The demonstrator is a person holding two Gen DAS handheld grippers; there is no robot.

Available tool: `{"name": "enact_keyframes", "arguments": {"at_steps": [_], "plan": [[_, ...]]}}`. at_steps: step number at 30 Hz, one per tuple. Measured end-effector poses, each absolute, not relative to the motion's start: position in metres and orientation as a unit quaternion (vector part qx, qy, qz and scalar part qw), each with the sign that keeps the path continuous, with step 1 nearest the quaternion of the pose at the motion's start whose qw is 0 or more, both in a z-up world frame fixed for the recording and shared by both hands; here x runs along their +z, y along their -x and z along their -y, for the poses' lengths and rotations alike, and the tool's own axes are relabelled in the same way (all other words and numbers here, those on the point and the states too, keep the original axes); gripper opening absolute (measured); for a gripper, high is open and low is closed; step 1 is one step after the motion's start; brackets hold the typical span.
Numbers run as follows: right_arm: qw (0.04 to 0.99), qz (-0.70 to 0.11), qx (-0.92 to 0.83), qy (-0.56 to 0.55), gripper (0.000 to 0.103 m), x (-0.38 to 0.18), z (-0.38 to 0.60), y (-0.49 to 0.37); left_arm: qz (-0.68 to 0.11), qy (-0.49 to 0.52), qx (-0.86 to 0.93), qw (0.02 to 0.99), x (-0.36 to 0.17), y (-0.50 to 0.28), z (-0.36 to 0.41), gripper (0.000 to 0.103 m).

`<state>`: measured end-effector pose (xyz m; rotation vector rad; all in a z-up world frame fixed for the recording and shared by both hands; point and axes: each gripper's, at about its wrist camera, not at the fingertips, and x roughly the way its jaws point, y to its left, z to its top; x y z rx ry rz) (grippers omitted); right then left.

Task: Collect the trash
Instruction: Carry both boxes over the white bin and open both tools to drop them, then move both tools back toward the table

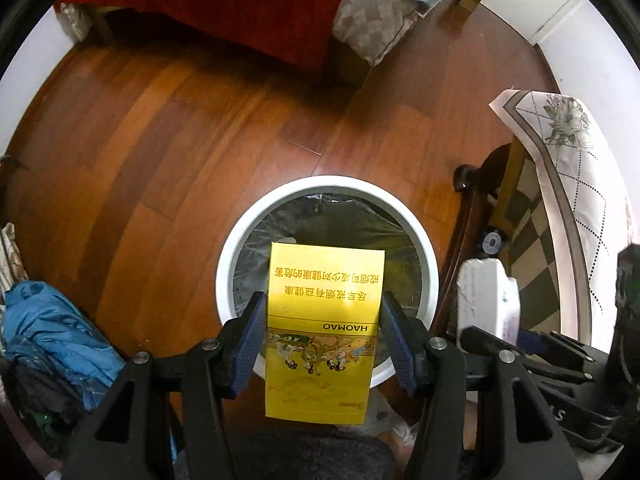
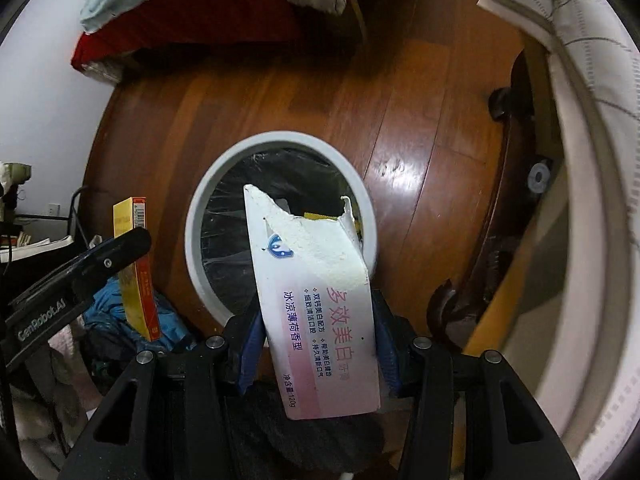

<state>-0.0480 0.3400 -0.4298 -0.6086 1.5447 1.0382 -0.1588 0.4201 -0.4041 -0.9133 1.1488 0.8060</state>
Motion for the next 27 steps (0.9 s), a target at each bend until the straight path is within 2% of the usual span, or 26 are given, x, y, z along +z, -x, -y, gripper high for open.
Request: {"name": "enact_keyframes", "arguments": {"at_steps": [6, 9, 10, 11, 12, 13, 14, 27], "plan": [[0.550, -0.662, 0.437, 0.261, 0.051, -0.447, -0.363, 0.044, -0.504, 0.419, 0.362, 0.663, -0.400, 0.169, -0.422, 0.056], [0.539, -0.669, 0.442, 0.257, 0.052, -0.460, -0.370, 0.040, -0.497, 0.415, 0.381, 0.660, -0.395, 0.180, -0.425, 0.084], [0.535, -0.672, 0.443, 0.257, 0.053, -0.463, -0.372, 0.040, -0.493, 0.413, 0.392, 0.658, -0.393, 0.184, -0.425, 0.089], [0.534, -0.674, 0.441, 0.257, 0.067, -0.468, -0.373, 0.039, -0.492, 0.411, 0.401, 0.654, -0.391, 0.189, -0.425, 0.091], [0.532, -0.676, 0.442, 0.253, 0.088, -0.471, -0.373, 0.038, -0.491, 0.409, 0.410, 0.651, -0.389, 0.194, -0.425, 0.096], [0.531, -0.678, 0.443, 0.250, 0.095, -0.473, -0.373, 0.037, -0.490, 0.405, 0.419, 0.648, -0.387, 0.198, -0.424, 0.098], [0.531, -0.677, 0.443, 0.251, 0.097, -0.474, -0.372, 0.037, -0.488, 0.402, 0.427, 0.647, -0.385, 0.203, -0.423, 0.098], [0.569, -0.616, 0.447, 0.312, 0.099, -0.454, -0.348, 0.051, -0.493, 0.378, 0.462, 0.632, -0.387, 0.213, -0.393, 0.099]]}}
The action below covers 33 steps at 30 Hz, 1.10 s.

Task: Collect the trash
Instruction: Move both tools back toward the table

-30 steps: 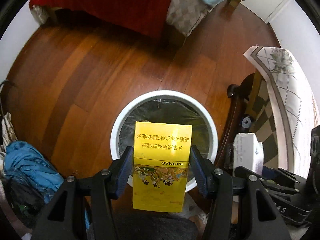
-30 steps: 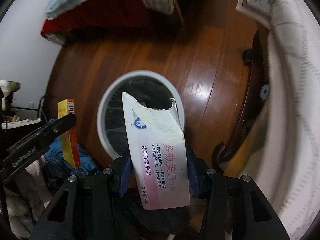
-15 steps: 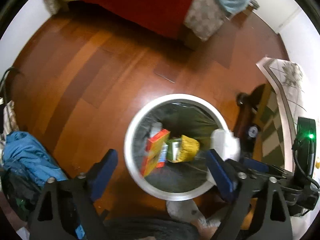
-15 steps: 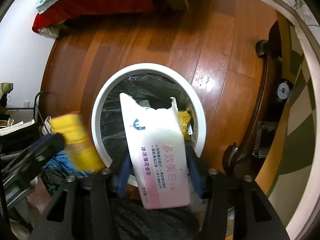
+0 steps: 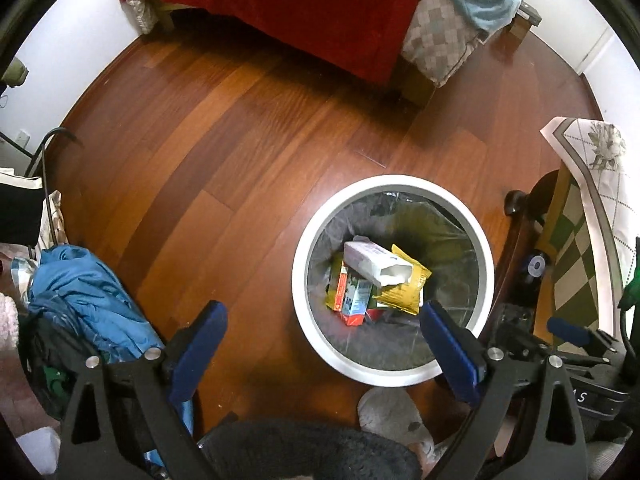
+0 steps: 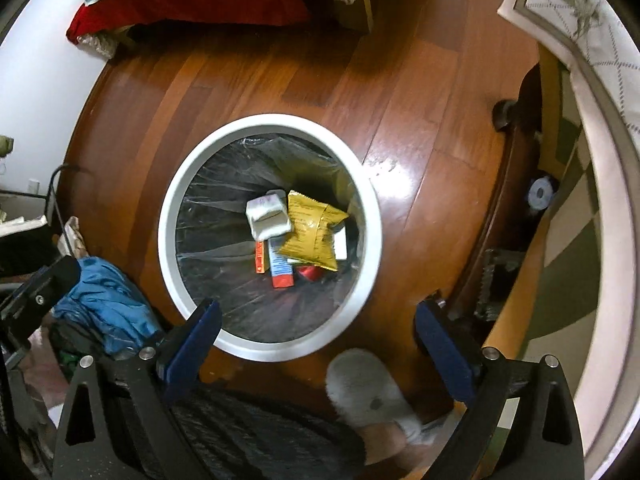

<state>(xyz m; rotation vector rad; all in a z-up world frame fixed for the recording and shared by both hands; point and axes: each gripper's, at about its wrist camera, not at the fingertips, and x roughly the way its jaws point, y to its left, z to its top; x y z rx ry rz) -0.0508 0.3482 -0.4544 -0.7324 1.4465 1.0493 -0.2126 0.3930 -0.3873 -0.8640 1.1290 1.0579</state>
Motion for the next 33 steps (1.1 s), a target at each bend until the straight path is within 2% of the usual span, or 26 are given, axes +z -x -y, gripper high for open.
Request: {"name": "enact_keyframes", "arguments": {"at_steps": [16, 26, 33], "plan": [[0.592, -0.576, 0.469, 0.313, 0.099, -0.405, -0.332, 0.054, -0.483, 0.352, 0.473, 0.647, -0.356, 0.213, -0.366, 0.099], [0.602, -0.550, 0.510, 0.274, 0.099, -0.341, -0.302, 0.052, -0.453, 0.327, 0.488, 0.671, -0.297, 0.214, -0.337, 0.099], [0.605, -0.556, 0.538, 0.190, 0.099, -0.286, -0.262, 0.019, -0.428, 0.279, 0.504, 0.697, -0.242, 0.184, -0.310, 0.099]]}}
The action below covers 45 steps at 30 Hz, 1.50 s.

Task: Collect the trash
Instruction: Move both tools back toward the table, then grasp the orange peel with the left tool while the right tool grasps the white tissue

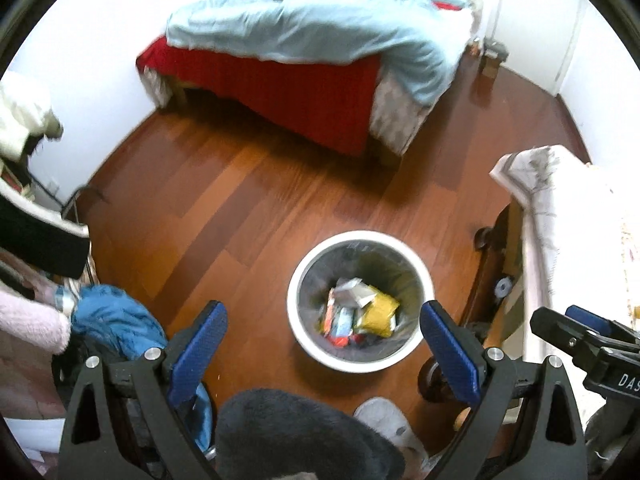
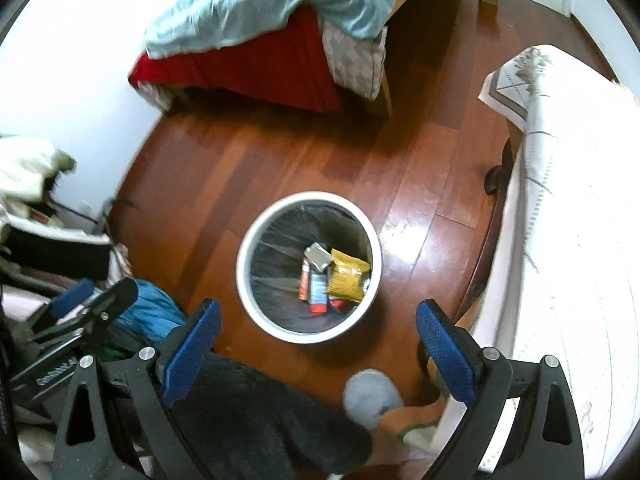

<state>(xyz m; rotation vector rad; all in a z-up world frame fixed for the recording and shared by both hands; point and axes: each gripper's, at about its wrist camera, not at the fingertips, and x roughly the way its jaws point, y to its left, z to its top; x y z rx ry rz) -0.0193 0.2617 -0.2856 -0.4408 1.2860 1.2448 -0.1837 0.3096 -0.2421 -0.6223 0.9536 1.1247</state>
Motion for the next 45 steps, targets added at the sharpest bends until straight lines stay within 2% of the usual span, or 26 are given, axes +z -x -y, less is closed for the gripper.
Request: {"name": "enact_keyframes", "arguments": {"at_steps": [4, 7, 17, 19, 21, 22, 26, 28, 30, 31, 33, 35, 36, 41, 43, 44, 45], "plan": [[0.618, -0.558, 0.532, 0.154, 0.099, -0.261, -0.228, -0.023, -0.421, 0.250, 0.488, 0.722, -0.223, 0.131, -0.290, 0.099], [0.641, -0.565, 0.503, 0.132, 0.099, -0.251, -0.191, -0.074, -0.437, 0.244, 0.450, 0.739, -0.230, 0.072, -0.275, 0.099], [0.761, -0.580, 0.291, 0.025, 0.099, -0.265, -0.030, -0.329, -0.535, 0.205, 0.314, 0.757, -0.314, -0.167, -0.214, 0.099], [0.770, -0.586, 0.252, 0.001, 0.096, -0.277, -0.001, -0.378, -0.553, 0.199, 0.296, 0.753, -0.329, -0.202, -0.204, 0.099], [0.769, -0.595, 0.233, -0.027, 0.076, -0.289, 0.021, -0.418, -0.567, 0.187, 0.287, 0.749, -0.340, -0.230, -0.196, 0.099], [0.766, -0.600, 0.228, -0.034, 0.072, -0.294, 0.026, -0.431, -0.570, 0.182, 0.284, 0.749, -0.343, -0.242, -0.193, 0.099], [0.751, -0.615, 0.236, -0.048, 0.069, -0.315, 0.032, -0.465, -0.577, 0.169, 0.277, 0.750, -0.349, -0.273, -0.183, 0.099], [0.740, -0.627, 0.241, -0.042, 0.064, -0.328, 0.025, -0.470, -0.579, 0.165, 0.276, 0.749, -0.351, -0.279, -0.180, 0.099], [0.736, -0.630, 0.246, -0.040, 0.040, -0.340, 0.021, -0.471, -0.580, 0.162, 0.273, 0.751, -0.351, -0.285, -0.176, 0.099], [0.739, -0.624, 0.249, -0.040, 0.039, -0.339, 0.022, -0.470, -0.579, 0.160, 0.271, 0.752, -0.350, -0.285, -0.173, 0.099], [0.748, -0.611, 0.255, -0.047, 0.029, -0.334, 0.023, -0.466, -0.577, 0.157, 0.267, 0.756, -0.348, -0.288, -0.166, 0.099], [0.757, -0.600, 0.255, -0.054, 0.015, -0.326, 0.029, -0.465, -0.573, 0.158, 0.257, 0.762, -0.344, -0.294, -0.162, 0.099], [0.763, -0.592, 0.253, -0.054, 0.003, -0.321, 0.035, -0.464, -0.570, 0.157, 0.252, 0.766, -0.342, -0.296, -0.157, 0.099], [0.746, -0.598, 0.271, -0.110, 0.004, -0.318, 0.060, -0.467, -0.566, 0.149, 0.234, 0.777, -0.336, -0.311, -0.139, 0.099], [0.737, -0.612, 0.266, -0.109, 0.009, -0.326, 0.055, -0.472, -0.567, 0.151, 0.238, 0.774, -0.338, -0.314, -0.139, 0.099], [0.734, -0.618, 0.262, -0.106, 0.027, -0.330, 0.052, -0.474, -0.567, 0.149, 0.242, 0.773, -0.339, -0.316, -0.140, 0.099], [0.728, -0.624, 0.264, -0.106, 0.057, -0.335, 0.047, -0.475, -0.568, 0.147, 0.246, 0.772, -0.340, -0.317, -0.142, 0.099]]}}
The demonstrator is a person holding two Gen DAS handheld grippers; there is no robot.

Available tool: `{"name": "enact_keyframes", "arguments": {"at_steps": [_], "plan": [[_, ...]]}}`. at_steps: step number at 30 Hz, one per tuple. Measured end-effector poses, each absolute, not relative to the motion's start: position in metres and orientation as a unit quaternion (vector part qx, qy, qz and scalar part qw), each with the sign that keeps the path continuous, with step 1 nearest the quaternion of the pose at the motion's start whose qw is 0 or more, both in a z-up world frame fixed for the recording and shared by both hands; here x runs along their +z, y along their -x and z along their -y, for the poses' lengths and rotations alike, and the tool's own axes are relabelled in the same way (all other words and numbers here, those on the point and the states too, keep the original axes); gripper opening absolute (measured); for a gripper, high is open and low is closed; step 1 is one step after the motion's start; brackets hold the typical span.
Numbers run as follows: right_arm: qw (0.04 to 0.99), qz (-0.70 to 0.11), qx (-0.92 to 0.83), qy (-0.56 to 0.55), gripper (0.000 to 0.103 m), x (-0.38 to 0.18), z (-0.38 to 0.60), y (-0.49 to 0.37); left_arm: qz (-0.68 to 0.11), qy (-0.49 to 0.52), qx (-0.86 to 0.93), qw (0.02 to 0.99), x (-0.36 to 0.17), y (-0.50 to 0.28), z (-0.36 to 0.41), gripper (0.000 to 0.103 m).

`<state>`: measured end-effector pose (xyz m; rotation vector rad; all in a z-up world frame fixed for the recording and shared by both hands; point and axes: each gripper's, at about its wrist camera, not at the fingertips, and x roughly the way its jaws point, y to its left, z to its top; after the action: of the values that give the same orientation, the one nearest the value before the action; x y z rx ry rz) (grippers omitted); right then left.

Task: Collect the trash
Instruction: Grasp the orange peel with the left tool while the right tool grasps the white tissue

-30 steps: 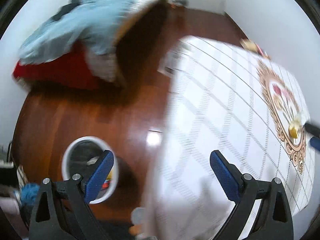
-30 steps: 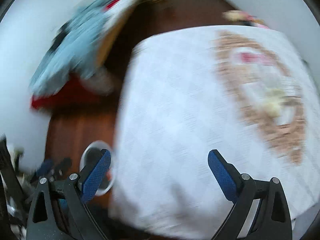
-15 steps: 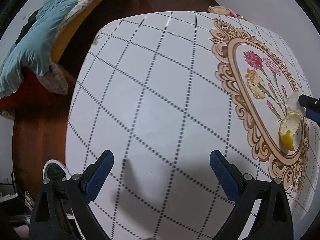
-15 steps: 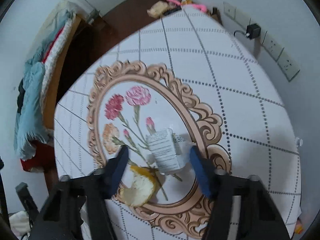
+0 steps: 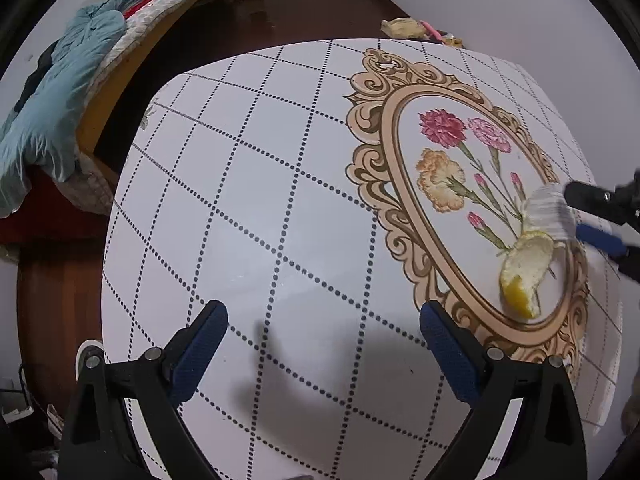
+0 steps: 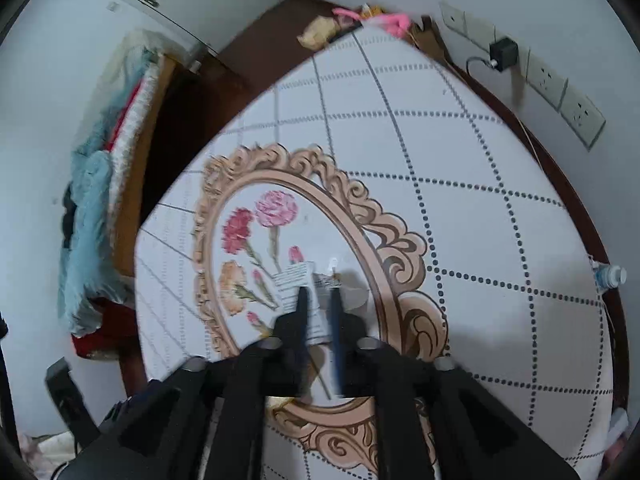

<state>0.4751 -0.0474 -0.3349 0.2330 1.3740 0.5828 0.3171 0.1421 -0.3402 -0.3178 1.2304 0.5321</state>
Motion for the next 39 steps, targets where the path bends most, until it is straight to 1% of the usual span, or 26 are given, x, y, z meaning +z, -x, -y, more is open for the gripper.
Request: {"name": "enact_keyframes", "arguments": {"at_steps": [1, 2, 3, 4, 5, 6, 8, 14, 18, 21, 24, 26, 28, 29, 30, 31, 39], "plan": [[0.720, -0.631, 0.267, -0.106, 0.070, -0.341, 0.043, -0.476, -0.568, 0.145, 0.248, 0.771, -0.341, -0.318, -0.142, 0.099], [0.712, -0.639, 0.268, -0.109, 0.073, -0.348, 0.039, -0.477, -0.568, 0.144, 0.251, 0.770, -0.341, -0.318, -0.143, 0.099], [0.709, -0.642, 0.270, -0.110, 0.073, -0.353, 0.035, -0.476, -0.568, 0.142, 0.254, 0.770, -0.342, -0.318, -0.143, 0.099], [0.723, -0.628, 0.267, -0.107, 0.068, -0.348, 0.035, -0.474, -0.568, 0.139, 0.256, 0.770, -0.341, -0.318, -0.143, 0.099], [0.731, -0.619, 0.270, -0.100, 0.048, -0.345, 0.032, -0.474, -0.568, 0.139, 0.256, 0.770, -0.341, -0.318, -0.143, 0.099], [0.737, -0.610, 0.271, -0.100, 0.045, -0.342, 0.032, -0.473, -0.567, 0.139, 0.255, 0.771, -0.340, -0.317, -0.143, 0.099], [0.746, -0.599, 0.272, -0.103, 0.042, -0.335, 0.037, -0.469, -0.565, 0.137, 0.251, 0.774, -0.338, -0.317, -0.139, 0.099], [0.790, -0.561, 0.233, -0.082, 0.042, -0.309, 0.086, -0.462, -0.554, 0.144, 0.194, 0.797, -0.328, -0.335, -0.110, 0.099], [0.790, -0.573, 0.204, -0.073, 0.042, -0.316, 0.116, -0.464, -0.566, 0.153, 0.137, 0.798, -0.334, -0.357, -0.081, 0.099], [0.785, -0.582, 0.198, -0.080, 0.042, -0.325, 0.128, -0.466, -0.591, 0.131, 0.110, 0.789, -0.351, -0.378, -0.061, 0.097], [0.784, -0.581, 0.199, -0.085, 0.042, -0.330, 0.131, -0.466, -0.599, 0.113, 0.104, 0.786, -0.364, -0.392, -0.050, 0.097], [0.785, -0.581, 0.200, -0.085, 0.042, -0.331, 0.131, -0.466, -0.589, 0.093, 0.111, 0.795, -0.364, -0.396, -0.045, 0.089], [0.784, -0.580, 0.202, -0.083, 0.042, -0.332, 0.129, -0.467, -0.579, 0.083, 0.110, 0.804, -0.360, -0.397, -0.041, 0.067], [0.784, -0.581, 0.204, -0.082, 0.042, -0.332, 0.129, -0.467, -0.573, 0.080, 0.109, 0.808, -0.357, -0.397, -0.040, 0.059], [0.782, -0.582, 0.205, -0.084, 0.042, -0.333, 0.128, -0.468, -0.570, 0.077, 0.108, 0.811, -0.355, -0.398, -0.040, 0.042], [0.781, -0.584, 0.206, -0.084, 0.042, -0.334, 0.128, -0.468, -0.569, 0.075, 0.108, 0.812, -0.353, -0.398, -0.039, 0.033], [0.780, -0.584, 0.214, -0.073, 0.042, -0.329, 0.123, -0.463, -0.559, 0.060, 0.119, 0.818, -0.340, -0.392, -0.036, 0.032]]}}
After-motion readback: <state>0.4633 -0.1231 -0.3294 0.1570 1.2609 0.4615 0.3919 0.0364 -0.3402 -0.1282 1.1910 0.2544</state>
